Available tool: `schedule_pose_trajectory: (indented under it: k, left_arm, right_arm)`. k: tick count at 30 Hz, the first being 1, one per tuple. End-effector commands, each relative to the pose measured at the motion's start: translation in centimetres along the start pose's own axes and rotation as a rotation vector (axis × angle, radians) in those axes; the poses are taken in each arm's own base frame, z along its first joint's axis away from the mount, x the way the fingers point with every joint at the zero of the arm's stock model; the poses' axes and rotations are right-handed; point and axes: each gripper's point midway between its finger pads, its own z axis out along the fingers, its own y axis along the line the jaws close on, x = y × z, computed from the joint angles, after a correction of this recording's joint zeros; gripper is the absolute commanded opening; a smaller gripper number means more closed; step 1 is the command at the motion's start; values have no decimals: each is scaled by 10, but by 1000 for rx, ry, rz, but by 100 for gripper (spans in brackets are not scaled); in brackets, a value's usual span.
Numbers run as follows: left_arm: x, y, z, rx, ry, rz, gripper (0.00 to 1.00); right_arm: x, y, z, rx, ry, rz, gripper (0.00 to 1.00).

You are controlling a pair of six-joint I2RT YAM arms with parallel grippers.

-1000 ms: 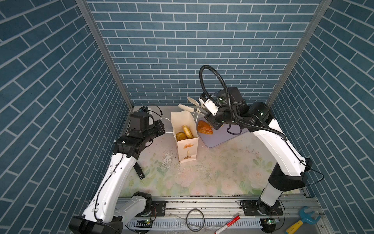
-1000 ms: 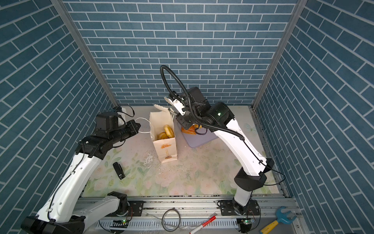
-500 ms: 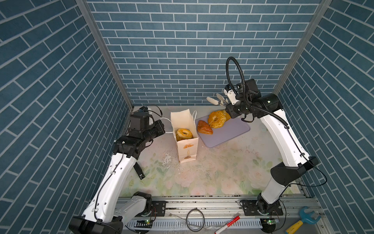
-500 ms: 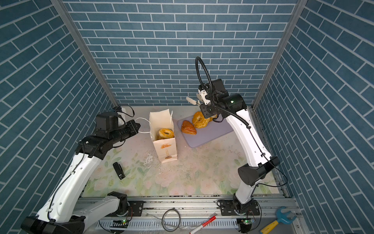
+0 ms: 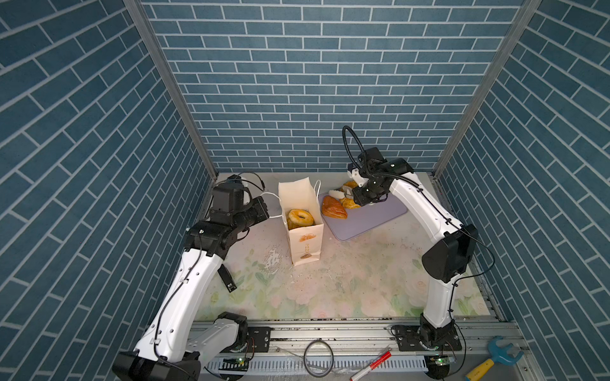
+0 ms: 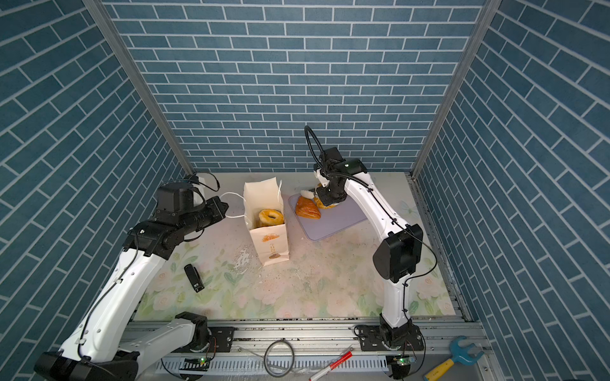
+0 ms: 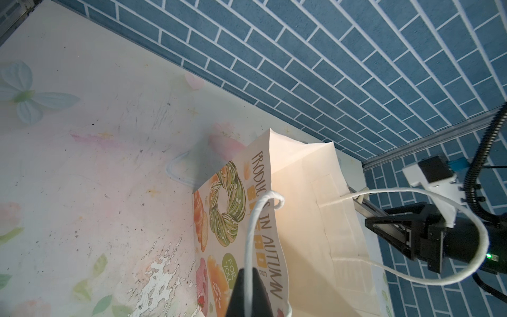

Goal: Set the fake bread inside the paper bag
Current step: 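Move the open tongs back to the tray onto the orange croissant, then pinch the orange croissant with the tongs and lift it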

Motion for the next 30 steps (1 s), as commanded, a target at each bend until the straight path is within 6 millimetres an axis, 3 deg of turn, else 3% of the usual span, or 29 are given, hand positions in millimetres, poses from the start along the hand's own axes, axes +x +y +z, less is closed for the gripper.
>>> schedule_pose_trajectory:
  k: [1,13,30]
  left_arm:
    - [-1,0,0,-13,4,14,0]
    - [0,2,2,-28,13,30,0]
    - [0,2,2,-23,9,31,0]
  right_arm:
    - [-10,9,7,-42,-32,19,39]
    - [10,12,63,-56,101,28,42]
    - [27,20,91,-75,165,56,46]
